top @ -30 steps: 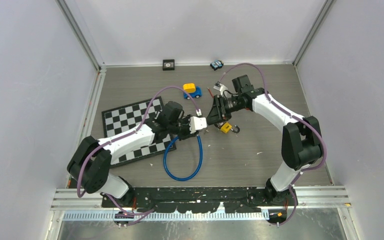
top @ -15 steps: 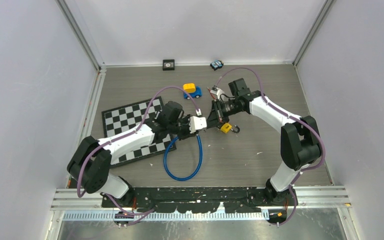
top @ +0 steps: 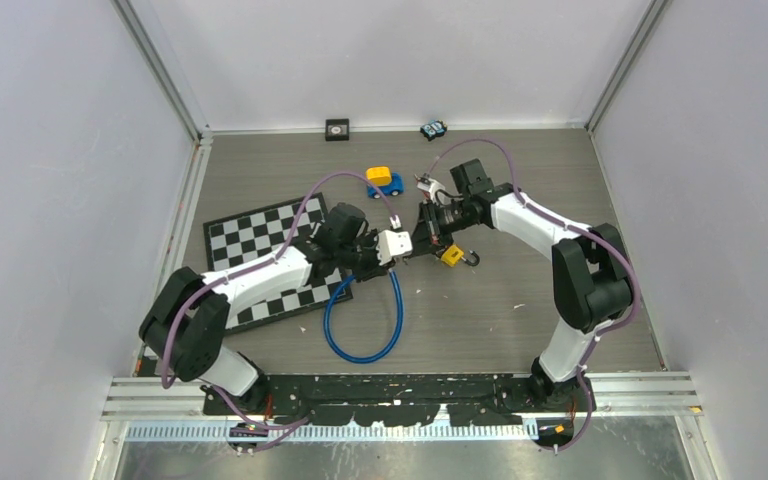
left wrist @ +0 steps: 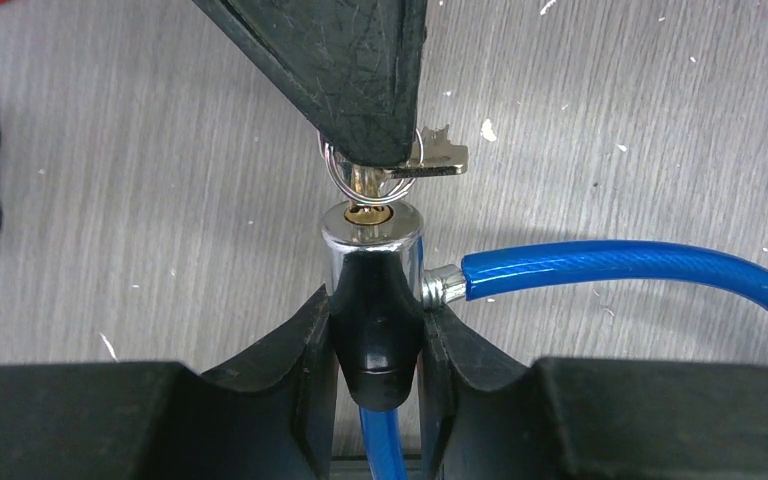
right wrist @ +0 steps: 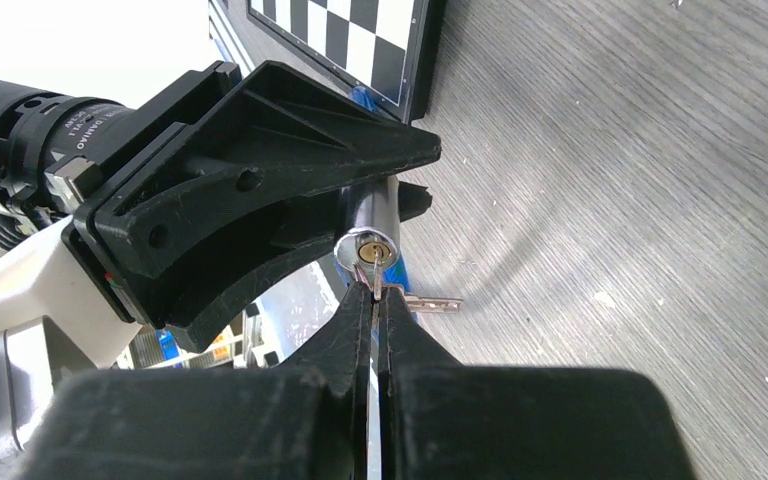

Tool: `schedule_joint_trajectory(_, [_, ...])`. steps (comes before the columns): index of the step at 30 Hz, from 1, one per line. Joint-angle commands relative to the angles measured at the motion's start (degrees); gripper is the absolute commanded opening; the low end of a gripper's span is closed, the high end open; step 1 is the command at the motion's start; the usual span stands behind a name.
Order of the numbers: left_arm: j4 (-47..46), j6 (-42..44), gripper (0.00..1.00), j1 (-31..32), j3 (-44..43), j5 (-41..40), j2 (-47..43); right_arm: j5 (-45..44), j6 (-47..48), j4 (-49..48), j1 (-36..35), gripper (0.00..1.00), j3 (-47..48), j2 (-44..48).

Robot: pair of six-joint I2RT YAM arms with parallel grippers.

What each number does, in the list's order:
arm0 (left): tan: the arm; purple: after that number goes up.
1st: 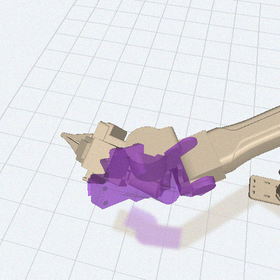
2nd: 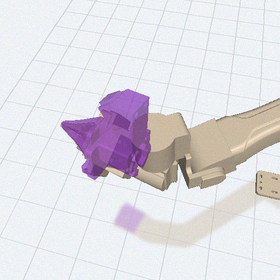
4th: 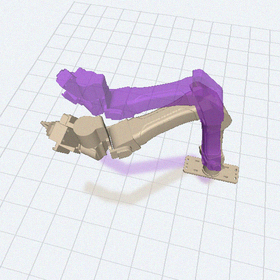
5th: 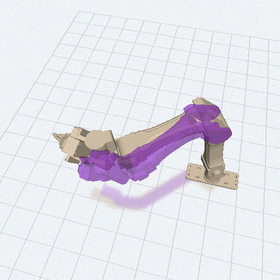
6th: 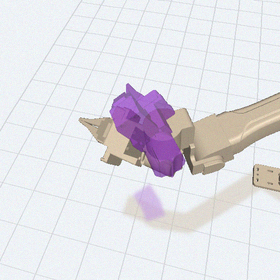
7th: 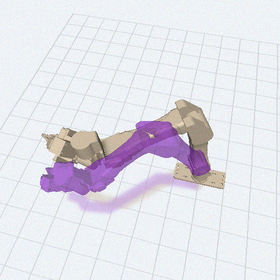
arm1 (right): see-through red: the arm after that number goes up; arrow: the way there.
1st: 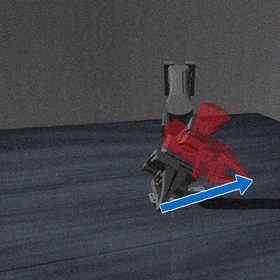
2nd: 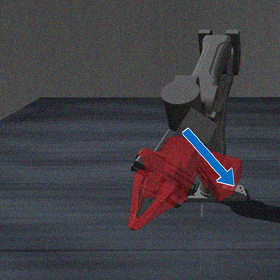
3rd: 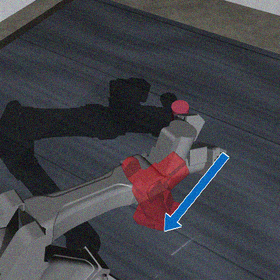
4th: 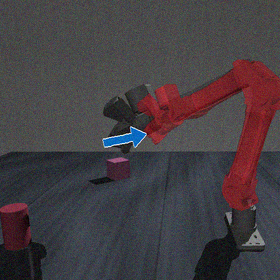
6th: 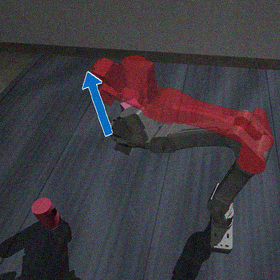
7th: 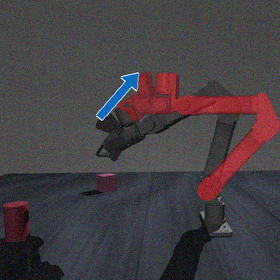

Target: Unlock with the key

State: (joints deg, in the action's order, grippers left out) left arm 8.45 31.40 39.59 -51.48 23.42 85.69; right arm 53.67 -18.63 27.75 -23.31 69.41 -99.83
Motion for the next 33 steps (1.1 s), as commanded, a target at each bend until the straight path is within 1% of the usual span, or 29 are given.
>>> schedule_joint_trajectory(1, [-8.1,-1.5,0.0,0.5,-1.8,5.0,-1.0,-1.2,-2.4,-1.1,-2.9,0.01,0.8,-2.2])
schedule_joint_trajectory(3, [-8.1,-1.4,0.0,0.5,-1.9,4.1,-0.8,-2.8,-2.5,-0.6,-4.0,0.01,1.4,-2.3])
schedule_joint_trajectory(6, [-8.1,0.9,0.0,2.0,-1.9,-1.9,-0.7,-2.3,-5.9,-2.5,-4.5,0.0,1.6,-3.2])
schedule_joint_trajectory(12, [-12.2,-4.2,0.0,2.2,-2.0,-3.8,-0.1,-1.5,-6.6,-4.0,-5.4,0.01,1.5,-5.0])
schedule_joint_trajectory(14, [-13.5,-5.8,0.0,2.1,-1.9,-5.4,0.0,-3.4,-5.5,-3.2,-5.7,0.01,1.5,-5.1])
schedule_joint_trajectory(16, [-14.4,-7.0,0.0,1.9,-1.8,-6.3,-0.1,-7.7,-3.2,-0.5,-6.1,0.0,2.0,-4.6])
schedule_joint_trajectory(18, [-14.8,-7.1,0.0,1.9,-1.7,-7.4,-0.4,-9.7,-3.6,0.3,-6.0,0.01,2.5,-4.8])
schedule_joint_trajectory(22, [-14.6,-6.0,0.0,1.9,-2.1,-8.5,-0.4,-8.3,-5.4,0.6,-6.1,0.0,3.8,-6.4])
schedule_joint_trajectory(25, [-13.8,-7.1,0.0,1.6,-3.3,-6.7,-0.4,-5.6,-6.2,-0.7,-6.2,0.01,4.2,-8.0])
schedule_joint_trajectory(29, [-13.8,-13.0,0.0,-1.1,-4.8,3.9,0.1,-3.9,-3.6,-1.0,-7.0,0.01,4.0,-8.5])
schedule_joint_trajectory(33, [-14.9,-13.2,0.0,-2.6,-4.1,8.9,-0.5,-3.8,-0.7,-0.6,-8.2,0.01,4.1,-6.6])
